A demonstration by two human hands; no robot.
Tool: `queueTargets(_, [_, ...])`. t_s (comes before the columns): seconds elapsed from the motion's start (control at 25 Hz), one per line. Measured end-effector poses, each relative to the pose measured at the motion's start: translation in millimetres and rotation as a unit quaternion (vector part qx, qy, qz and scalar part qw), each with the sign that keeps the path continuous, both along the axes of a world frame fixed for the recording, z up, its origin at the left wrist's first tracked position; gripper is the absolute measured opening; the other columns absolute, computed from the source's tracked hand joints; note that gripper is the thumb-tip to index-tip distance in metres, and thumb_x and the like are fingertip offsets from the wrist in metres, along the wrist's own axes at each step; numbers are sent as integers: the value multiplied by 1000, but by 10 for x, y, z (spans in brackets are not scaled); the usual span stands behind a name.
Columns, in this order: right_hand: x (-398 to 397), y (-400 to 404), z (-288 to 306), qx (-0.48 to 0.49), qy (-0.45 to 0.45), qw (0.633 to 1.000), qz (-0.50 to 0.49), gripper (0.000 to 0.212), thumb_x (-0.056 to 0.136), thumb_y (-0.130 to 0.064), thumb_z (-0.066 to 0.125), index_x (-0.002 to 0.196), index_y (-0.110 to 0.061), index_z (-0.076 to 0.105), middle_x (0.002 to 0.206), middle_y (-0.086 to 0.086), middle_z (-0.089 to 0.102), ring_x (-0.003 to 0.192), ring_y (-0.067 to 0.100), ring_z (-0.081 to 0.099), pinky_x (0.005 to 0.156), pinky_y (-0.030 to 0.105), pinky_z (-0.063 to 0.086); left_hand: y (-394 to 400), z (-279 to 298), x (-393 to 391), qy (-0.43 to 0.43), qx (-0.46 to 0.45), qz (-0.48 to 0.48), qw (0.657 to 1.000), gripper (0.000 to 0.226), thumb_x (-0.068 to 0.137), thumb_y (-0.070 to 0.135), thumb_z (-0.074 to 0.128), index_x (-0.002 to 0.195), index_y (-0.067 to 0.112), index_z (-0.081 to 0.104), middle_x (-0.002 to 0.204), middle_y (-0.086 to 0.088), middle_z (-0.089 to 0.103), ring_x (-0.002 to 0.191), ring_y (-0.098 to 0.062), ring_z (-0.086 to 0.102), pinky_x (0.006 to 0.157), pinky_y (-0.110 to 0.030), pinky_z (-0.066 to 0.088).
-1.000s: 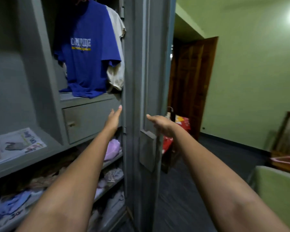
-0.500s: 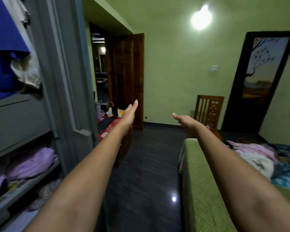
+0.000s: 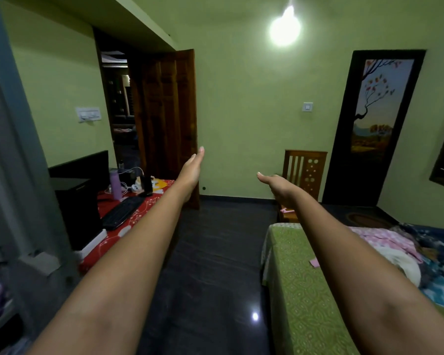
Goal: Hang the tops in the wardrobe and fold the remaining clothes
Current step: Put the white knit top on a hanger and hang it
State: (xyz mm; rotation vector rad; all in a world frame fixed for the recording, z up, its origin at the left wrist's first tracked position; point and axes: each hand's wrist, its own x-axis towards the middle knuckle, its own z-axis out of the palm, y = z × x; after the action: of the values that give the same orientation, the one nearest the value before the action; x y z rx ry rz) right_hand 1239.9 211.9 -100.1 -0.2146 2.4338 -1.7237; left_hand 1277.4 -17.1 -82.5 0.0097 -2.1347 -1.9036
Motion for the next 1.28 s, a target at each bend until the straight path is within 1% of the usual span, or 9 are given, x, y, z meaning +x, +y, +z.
queueTargets(0.08, [-492, -126, 260, -6, 13, 1000, -7, 76, 95, -48, 48, 150, -5, 18, 157, 13, 17, 144, 30, 17, 116, 44, 16, -120, 191, -475, 12, -1, -4, 1000, 72, 97, 57, 31, 152, 14, 15, 159, -3, 17, 146, -21, 17, 119, -39, 15])
queueTargets(0.2, [-1193, -296, 486, -35, 36, 998, -28, 75, 95, -48, 47, 150, -5, 18, 158, 12, 17, 145, 29, 16, 116, 44, 13, -275, 374, -1123, 30, 1, -9, 1000, 63, 100, 49, 30, 151, 13, 19, 157, -2, 22, 145, -19, 20, 117, -34, 17])
queueTargets(0.32, [-1799, -460, 433, -28, 24, 999, -39, 74, 95, -49, 46, 149, -6, 20, 157, 11, 18, 145, 28, 17, 116, 44, 14, -454, 322, -1819, 17, -6, -12, 1000, 62, 100, 49, 31, 151, 14, 21, 157, -3, 22, 145, -20, 19, 119, -37, 17])
queueTargets(0.44, [-2373, -565, 343, -21, 6, 999, -44, 75, 95, -51, 45, 150, -8, 17, 158, 10, 16, 145, 28, 15, 116, 43, 14, -622, 161, -2413, -11, -14, -4, 1000, 61, 100, 49, 31, 151, 15, 21, 157, -3, 23, 145, -20, 19, 119, -41, 17])
queueTargets(0.64, [-3513, -828, 272, -19, 8, 999, -39, 74, 96, -51, 43, 151, -9, 16, 158, 9, 15, 146, 27, 14, 116, 42, 12, -952, 11, -3484, -3, 2, 17, 1000, 57, 102, 41, 31, 151, 13, 21, 157, -4, 23, 145, -20, 19, 119, -38, 16])
queueTargets(0.8, [-4582, -960, 189, -19, 5, 999, -33, 74, 96, -50, 44, 151, -9, 18, 159, 8, 15, 146, 27, 13, 116, 41, 11, -1128, -20, -4502, -13, -14, 30, 999, 57, 102, 43, 30, 151, 15, 21, 157, -2, 22, 145, -19, 19, 119, -39, 15])
queueTargets(1.04, [-6319, -1064, 466, -32, 36, 998, -42, 70, 97, -46, 45, 150, -6, 20, 158, 8, 17, 146, 25, 14, 116, 39, 11, -1221, 307, -6146, 11, -51, 13, 999, 59, 101, 48, 29, 151, 18, 21, 157, -1, 23, 145, -19, 18, 120, -41, 16])
queueTargets(1.2, [-7081, -1056, 316, -17, 20, 998, -49, 77, 94, -51, 48, 150, -8, 19, 157, 9, 20, 145, 27, 18, 115, 43, 15, -1153, 232, -7045, -9, -39, -5, 999, 65, 98, 55, 30, 151, 21, 20, 158, -1, 22, 145, -21, 18, 119, -43, 16])
queueTargets(1.28, [-7503, -910, 258, -7, 14, 997, -79, 79, 93, -53, 49, 151, -8, 18, 157, 9, 20, 144, 27, 19, 115, 43, 15, -1013, 168, -7615, -13, -30, -19, 999, 66, 98, 55, 31, 151, 19, 20, 157, 0, 23, 145, -20, 19, 118, -42, 18])
